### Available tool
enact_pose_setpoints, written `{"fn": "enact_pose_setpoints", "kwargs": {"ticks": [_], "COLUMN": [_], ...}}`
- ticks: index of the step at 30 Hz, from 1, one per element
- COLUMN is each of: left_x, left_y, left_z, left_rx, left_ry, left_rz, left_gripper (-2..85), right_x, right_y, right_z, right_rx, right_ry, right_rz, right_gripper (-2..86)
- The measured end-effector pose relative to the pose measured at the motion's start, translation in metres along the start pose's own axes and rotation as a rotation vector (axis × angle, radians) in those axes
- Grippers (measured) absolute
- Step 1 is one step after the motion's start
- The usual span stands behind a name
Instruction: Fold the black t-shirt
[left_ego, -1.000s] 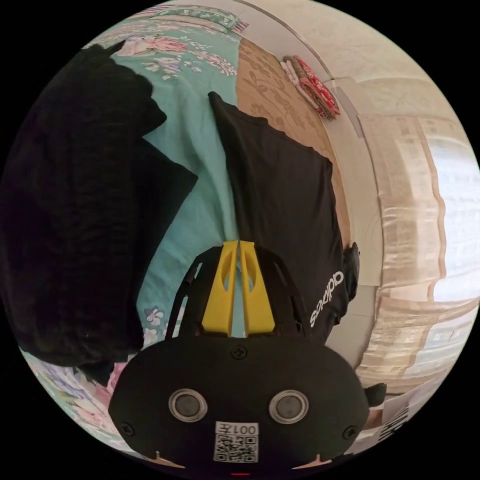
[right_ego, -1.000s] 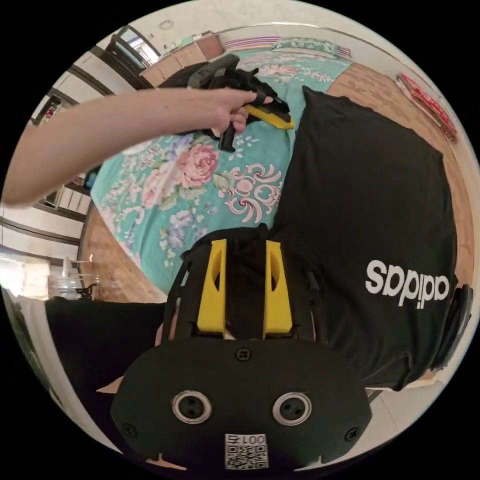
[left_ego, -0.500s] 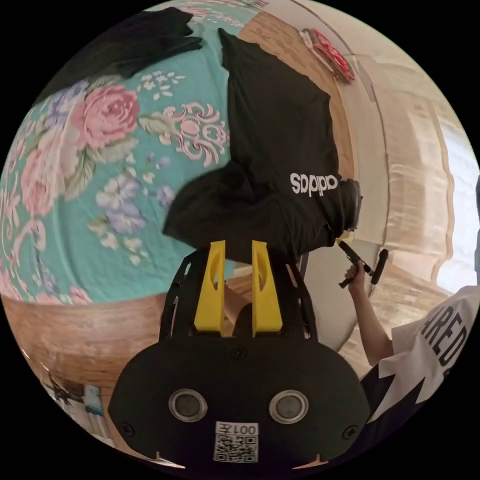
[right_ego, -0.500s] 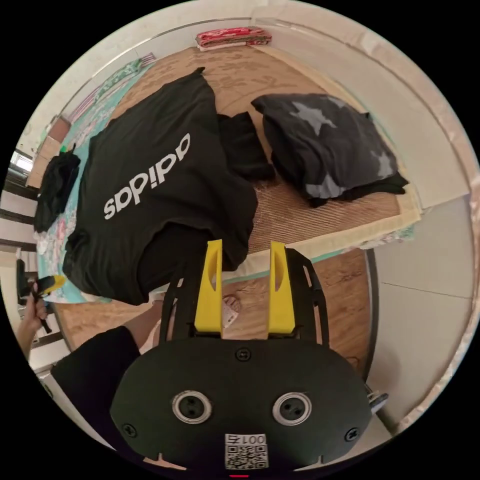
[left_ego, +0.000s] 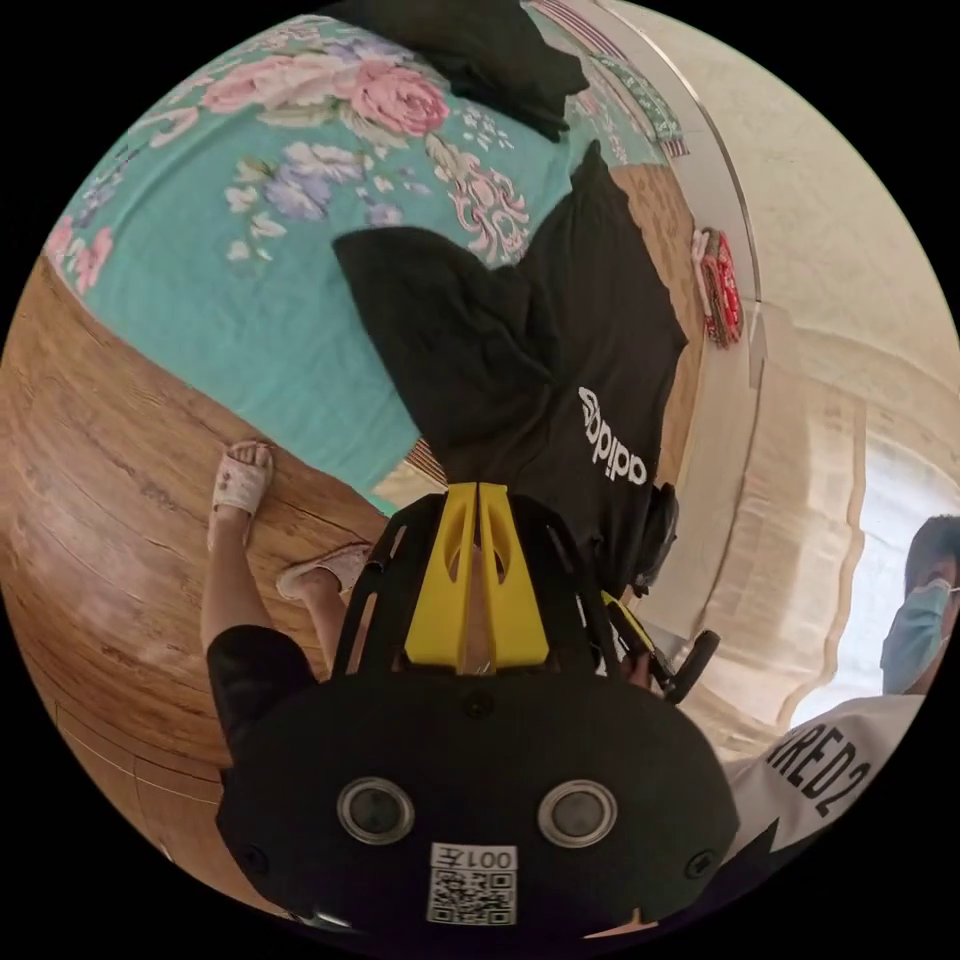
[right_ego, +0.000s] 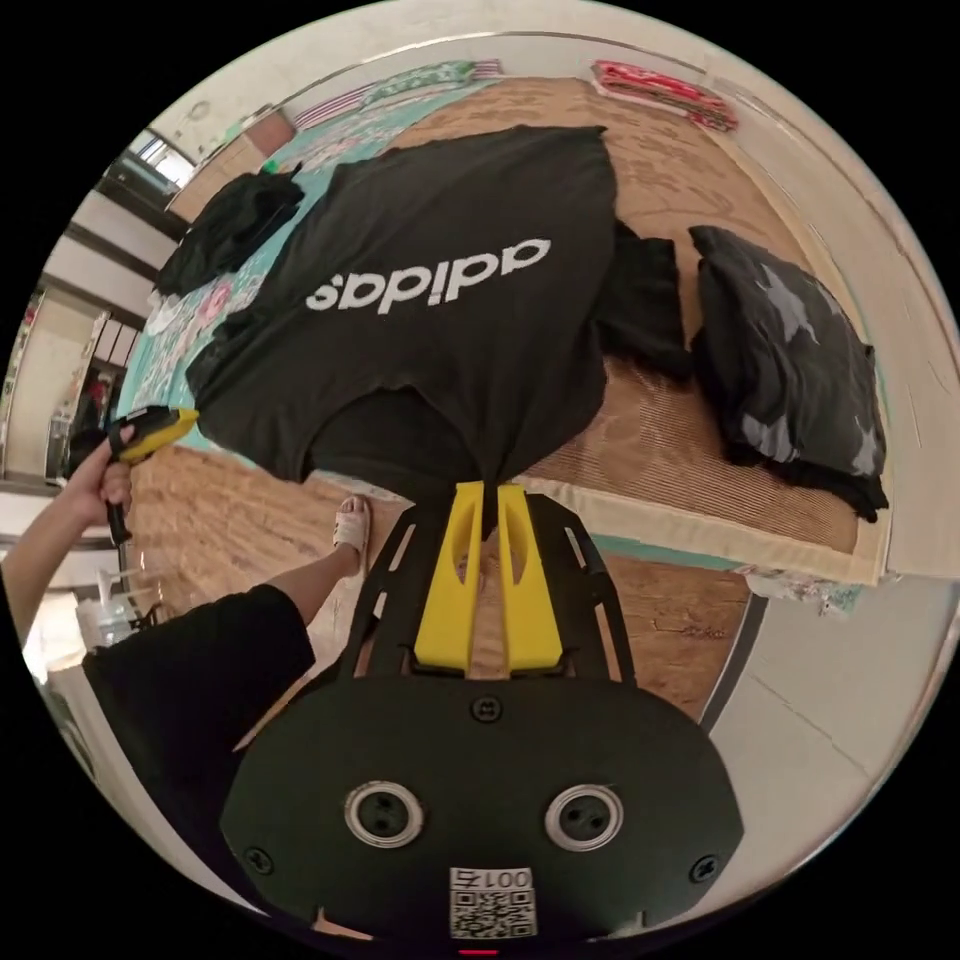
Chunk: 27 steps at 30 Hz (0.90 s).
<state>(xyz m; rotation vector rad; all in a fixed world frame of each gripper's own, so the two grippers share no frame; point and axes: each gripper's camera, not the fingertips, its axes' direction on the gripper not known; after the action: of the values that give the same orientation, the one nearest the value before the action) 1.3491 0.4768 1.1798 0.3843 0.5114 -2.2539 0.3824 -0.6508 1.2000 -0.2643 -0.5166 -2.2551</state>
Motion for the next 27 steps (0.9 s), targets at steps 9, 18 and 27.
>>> {"fn": "enact_pose_setpoints", "kwargs": {"ticks": [9, 18, 27], "left_x": [-0.016, -0.005, 0.117], "left_y": [0.027, 0.077, 0.141], "left_z": [0.067, 0.164, 0.311], "left_rx": [0.061, 0.028, -0.246], "left_ry": [-0.134, -0.127, -0.204], "left_rz": [0.038, 0.032, 0.557], "left_gripper": [-0.9, -0.9, -0.9], "right_x": [0.038, 0.114, 0.124], "right_y": [0.001, -0.079, -0.140], "right_z": [-0.030, -0.111, -0.121], "right_rx": [-0.080, 0.055, -0.115], "right_ry": [-0.132, 0.170, 0.337], "right_rz": [0.002, -0.070, -0.214], "right_gripper": [5.5, 9.3, 3.8]}}
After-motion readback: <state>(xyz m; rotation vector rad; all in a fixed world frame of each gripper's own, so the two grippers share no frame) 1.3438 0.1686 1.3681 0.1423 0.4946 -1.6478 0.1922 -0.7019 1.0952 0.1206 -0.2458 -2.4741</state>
